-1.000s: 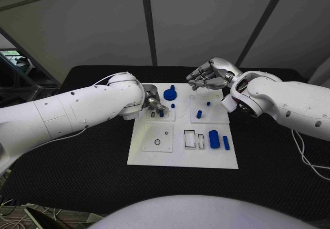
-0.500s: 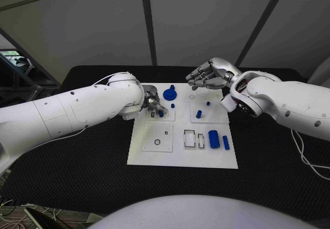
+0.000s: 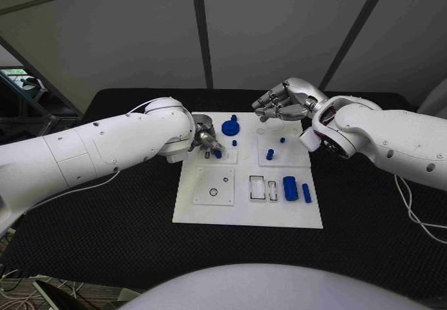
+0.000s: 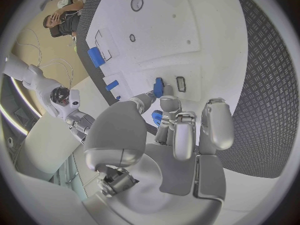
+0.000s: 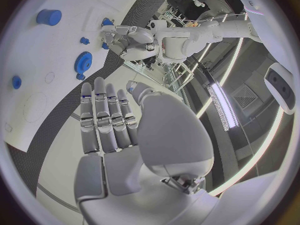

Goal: Assemble the parts on the task board

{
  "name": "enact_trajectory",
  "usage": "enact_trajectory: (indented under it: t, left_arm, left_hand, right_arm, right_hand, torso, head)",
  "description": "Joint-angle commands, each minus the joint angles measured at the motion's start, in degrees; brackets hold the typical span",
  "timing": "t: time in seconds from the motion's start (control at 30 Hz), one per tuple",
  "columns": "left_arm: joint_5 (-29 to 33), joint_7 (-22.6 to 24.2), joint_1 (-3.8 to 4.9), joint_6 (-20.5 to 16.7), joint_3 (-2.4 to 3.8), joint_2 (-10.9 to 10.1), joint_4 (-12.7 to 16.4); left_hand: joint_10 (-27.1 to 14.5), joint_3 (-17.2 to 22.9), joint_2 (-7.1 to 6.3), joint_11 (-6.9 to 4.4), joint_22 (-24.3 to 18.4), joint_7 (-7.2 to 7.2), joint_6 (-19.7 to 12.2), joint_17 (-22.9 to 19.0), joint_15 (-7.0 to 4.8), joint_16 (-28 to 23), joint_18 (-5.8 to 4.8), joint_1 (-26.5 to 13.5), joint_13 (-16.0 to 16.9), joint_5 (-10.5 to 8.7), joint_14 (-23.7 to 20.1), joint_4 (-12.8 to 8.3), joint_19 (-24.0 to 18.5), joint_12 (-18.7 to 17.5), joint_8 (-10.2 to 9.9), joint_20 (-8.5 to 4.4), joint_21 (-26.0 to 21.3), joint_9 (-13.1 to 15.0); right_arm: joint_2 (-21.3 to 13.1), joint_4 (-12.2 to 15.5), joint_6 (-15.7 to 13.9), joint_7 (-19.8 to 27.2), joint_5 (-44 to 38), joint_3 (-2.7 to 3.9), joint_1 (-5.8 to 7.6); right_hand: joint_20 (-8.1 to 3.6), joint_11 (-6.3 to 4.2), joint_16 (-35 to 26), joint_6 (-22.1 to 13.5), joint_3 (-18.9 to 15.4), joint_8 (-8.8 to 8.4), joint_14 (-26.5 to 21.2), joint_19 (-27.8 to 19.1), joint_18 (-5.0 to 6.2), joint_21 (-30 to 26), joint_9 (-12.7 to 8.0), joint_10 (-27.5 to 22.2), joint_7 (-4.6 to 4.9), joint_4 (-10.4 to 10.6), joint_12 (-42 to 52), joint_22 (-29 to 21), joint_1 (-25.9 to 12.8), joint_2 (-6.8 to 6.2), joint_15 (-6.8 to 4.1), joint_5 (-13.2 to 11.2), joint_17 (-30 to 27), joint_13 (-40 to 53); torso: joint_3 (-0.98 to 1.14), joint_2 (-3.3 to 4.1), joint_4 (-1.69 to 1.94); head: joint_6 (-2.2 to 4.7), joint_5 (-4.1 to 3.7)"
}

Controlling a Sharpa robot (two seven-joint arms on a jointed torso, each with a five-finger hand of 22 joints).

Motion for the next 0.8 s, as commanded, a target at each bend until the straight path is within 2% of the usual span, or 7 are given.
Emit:
enact_trajectory:
  t: [0.03, 0.27, 0.4, 0.53, 0.8]
  left_arm:
    - [4.8, 0.3, -0.02, -2.4, -0.02, -0.4, 0.7]
    - [5.9, 0.8, -0.12, -6.5, -0.04, -1.9, 2.6]
    - [6.0, 1.1, -0.33, -10.1, -0.06, -3.3, 4.5]
    - [5.5, 1.8, -0.88, -15.4, -0.07, -5.0, 7.2]
    - [1.7, 2.4, -2.20, -23.5, -0.09, -6.9, 10.4]
  left_hand:
    - [0.3, 6.3, -0.44, -0.19, 0.6, 0.17, -0.4, 14.9, -0.24, 0.0, 0.97, 0.0, -0.2, 0.10, 5.9, -4.9, 0.2, -0.4, 0.6, 0.07, -0.2, 0.3]
    - [0.6, 8.1, -0.80, -0.19, 0.9, 0.14, -0.4, 14.9, -0.26, 0.0, 0.92, -0.2, -0.1, 0.08, 5.9, -5.7, 0.4, -0.3, 1.0, 0.09, -0.1, 0.4]
    - [0.8, 9.0, -1.01, -0.22, 1.1, 0.13, -0.4, 15.0, -0.28, 0.0, 0.88, -0.3, -0.1, 0.08, 5.9, -6.0, 0.5, -0.2, 1.2, 0.08, 0.1, 0.5]
    - [1.0, 9.8, -1.33, -0.25, 1.5, 0.09, -0.4, 14.9, -0.32, 0.0, 0.80, -0.4, 0.1, 0.06, 5.9, -6.3, 0.8, -0.1, 1.4, 0.06, 0.4, 0.5]
    - [1.4, 10.8, -1.70, -0.34, 2.2, 0.03, -0.2, 14.9, -0.41, 0.0, 0.63, -0.5, 0.4, 0.03, 5.9, -6.6, 1.3, 0.2, 1.7, 0.00, 1.0, 0.6]
  right_arm:
    - [0.0, 0.0, 0.4, 0.5, 0.0, 0.03, 0.09]
    - [-0.1, -0.1, 0.4, 0.5, 0.0, 0.03, 0.09]
    - [-0.1, 0.0, 0.4, 0.5, 0.0, 0.03, 0.09]
    - [-0.3, 0.0, 0.3, 0.5, 0.0, 0.03, 0.09]
    - [-0.5, 0.1, 0.3, 0.6, 0.0, 0.03, 0.09]
  right_hand:
    - [0.34, 0.04, -0.2, -0.1, 0.3, -0.36, -0.3, -0.1, 0.72, -0.4, 0.1, -0.5, 0.46, 0.0, 0.0, -0.1, -0.3, 0.36, 0.03, 0.2, 0.0, 0.0]
    - [0.34, 0.04, -0.2, -0.1, 0.3, -0.36, -0.3, -0.1, 0.72, -0.4, 0.1, -0.5, 0.46, 0.0, 0.0, -0.1, -0.3, 0.36, 0.03, 0.2, 0.0, 0.0]
    - [0.36, 0.04, -0.1, -0.1, 0.3, -0.36, -0.4, -0.1, 0.72, -0.4, 0.1, -0.5, 0.47, 0.0, 0.0, -0.1, -0.4, 0.43, 0.02, 0.2, -0.1, 0.0]
    - [0.36, 0.04, -0.1, -0.1, 0.3, -0.36, -0.4, -0.1, 0.72, -0.4, 0.1, -0.5, 0.47, 0.0, 0.0, -0.1, -0.4, 0.43, 0.02, 0.2, -0.1, 0.0]
    - [0.36, 0.04, -0.1, -0.1, 0.3, -0.36, -0.4, -0.1, 0.72, -0.4, 0.1, -0.5, 0.47, 0.0, 0.0, -0.1, -0.4, 0.43, 0.02, 0.2, -0.1, 0.0]
  torso:
    - [-0.01, 0.02, 0.05]
    - [-0.01, 0.03, 0.05]
    - [-0.01, 0.01, 0.03]
    - [-0.04, -0.01, 0.21]
    - [0.00, -0.01, 0.11]
  head:
    - [0.05, 0.06]
    - [0.06, 0.13]
    - [0.21, 0.06]
    - [0.35, 0.00]
    - [0.39, 0.17]
